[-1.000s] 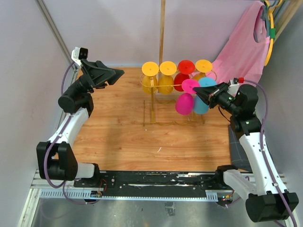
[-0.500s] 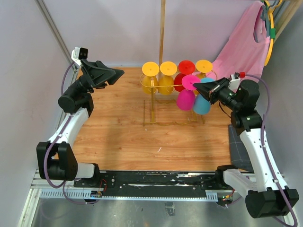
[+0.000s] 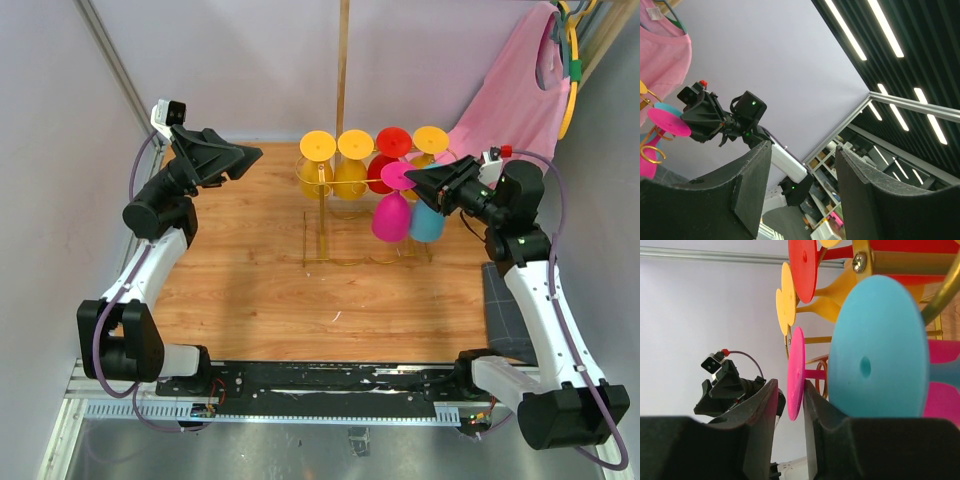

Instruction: Place the wine glass upside down on the wine glass rack

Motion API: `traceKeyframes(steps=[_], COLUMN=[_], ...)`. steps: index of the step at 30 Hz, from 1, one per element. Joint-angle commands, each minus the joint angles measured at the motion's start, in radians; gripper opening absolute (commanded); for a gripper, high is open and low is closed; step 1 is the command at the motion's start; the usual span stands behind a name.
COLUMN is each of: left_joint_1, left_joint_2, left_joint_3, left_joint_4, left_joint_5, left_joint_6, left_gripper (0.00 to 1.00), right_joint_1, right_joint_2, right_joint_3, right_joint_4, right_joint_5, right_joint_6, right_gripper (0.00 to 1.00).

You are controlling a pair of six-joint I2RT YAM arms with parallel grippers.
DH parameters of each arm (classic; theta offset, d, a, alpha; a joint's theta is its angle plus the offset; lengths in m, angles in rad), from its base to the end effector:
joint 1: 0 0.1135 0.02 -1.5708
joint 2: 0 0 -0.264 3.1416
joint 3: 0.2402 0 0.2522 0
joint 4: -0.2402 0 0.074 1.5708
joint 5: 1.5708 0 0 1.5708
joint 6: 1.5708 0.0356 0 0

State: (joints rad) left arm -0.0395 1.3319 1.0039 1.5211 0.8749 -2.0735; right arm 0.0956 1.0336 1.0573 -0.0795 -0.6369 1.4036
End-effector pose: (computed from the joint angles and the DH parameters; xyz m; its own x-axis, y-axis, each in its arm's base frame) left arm 0.2432 -0.0370 0.4379 -0.7175 -0.5338 -0.4475 0.6654 -0.3354 -0.6669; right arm 0.2278 0.0431 0.4004 -0.6677 0.7323 -0.1334 -0.0564 0.1290 0.9900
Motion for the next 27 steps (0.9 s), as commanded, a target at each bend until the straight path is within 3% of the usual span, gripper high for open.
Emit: traceKeyframes(steps=[1,14,27], left_joint_1=[0.009,0.009,0.009], left_joint_2=[-0.016,-0.011,-0.008], left_joint_3=[0.004,0.009,-0.003], left_joint_4=[0.095,0.099,0.123], left_joint_5=[0.006,0.004,0.001], left_joint_6=[-0.054,-0.055,-0.068], left_gripper=[0.58,0.58,0.58], right_joint_1=[-0.01,-0.01,-0.01], right_joint_2=[-0.006,-0.006,0.006], right_joint_3=[0.042,0.1,0.155], right_joint_4=[0.005,-0.094,-0.223], right_joint_5=[-0.024,-0.033,-0.03], right_joint_6=[-0.027,-0.074,-0.166], right_gripper=[0.29,0.46,0.51])
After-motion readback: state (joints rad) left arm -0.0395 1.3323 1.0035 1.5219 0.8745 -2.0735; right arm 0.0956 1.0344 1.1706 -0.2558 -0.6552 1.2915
